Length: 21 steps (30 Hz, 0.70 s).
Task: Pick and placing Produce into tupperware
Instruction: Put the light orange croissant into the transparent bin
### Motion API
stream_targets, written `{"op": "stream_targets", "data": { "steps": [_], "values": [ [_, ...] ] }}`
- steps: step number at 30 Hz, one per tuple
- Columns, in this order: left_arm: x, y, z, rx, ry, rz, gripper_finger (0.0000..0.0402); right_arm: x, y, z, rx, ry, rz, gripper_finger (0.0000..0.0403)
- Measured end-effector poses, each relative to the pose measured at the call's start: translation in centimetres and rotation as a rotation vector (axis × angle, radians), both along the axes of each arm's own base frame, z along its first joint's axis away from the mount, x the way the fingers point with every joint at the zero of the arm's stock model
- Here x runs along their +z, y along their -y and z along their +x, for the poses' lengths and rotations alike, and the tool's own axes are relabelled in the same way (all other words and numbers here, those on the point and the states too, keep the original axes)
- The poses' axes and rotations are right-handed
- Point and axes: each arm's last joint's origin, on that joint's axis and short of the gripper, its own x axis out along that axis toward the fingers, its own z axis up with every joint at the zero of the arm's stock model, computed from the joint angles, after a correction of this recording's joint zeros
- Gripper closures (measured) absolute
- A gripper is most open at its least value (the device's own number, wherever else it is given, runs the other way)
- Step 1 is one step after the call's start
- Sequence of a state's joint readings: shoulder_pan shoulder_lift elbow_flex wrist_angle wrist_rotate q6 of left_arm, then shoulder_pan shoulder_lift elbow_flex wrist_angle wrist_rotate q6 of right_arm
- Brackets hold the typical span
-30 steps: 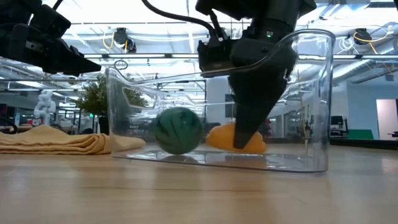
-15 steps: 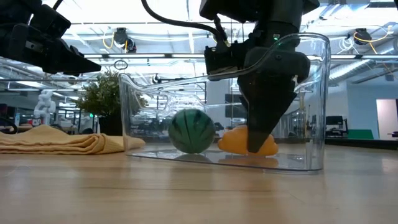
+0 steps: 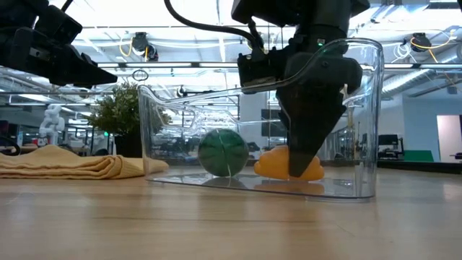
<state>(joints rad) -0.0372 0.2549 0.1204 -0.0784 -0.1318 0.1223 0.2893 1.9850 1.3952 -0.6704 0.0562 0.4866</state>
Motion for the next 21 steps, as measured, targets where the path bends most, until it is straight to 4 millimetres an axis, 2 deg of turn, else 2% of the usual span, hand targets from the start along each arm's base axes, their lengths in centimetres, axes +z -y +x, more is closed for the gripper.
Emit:
{"op": "stream_targets", "data": {
  "steps": [11, 21],
  "values": [
    [0.00, 0.00, 0.00, 0.000, 0.000, 0.000, 0.0369, 0.11, -0.01, 0.03, -0.005, 0.004, 0.006, 0.0163],
    [0.00, 0.00, 0.00, 0.000, 0.000, 0.000, 0.0369, 0.32, -0.03, 0.12, 0.000, 0.001, 0.003, 0.0166]
  ]
}}
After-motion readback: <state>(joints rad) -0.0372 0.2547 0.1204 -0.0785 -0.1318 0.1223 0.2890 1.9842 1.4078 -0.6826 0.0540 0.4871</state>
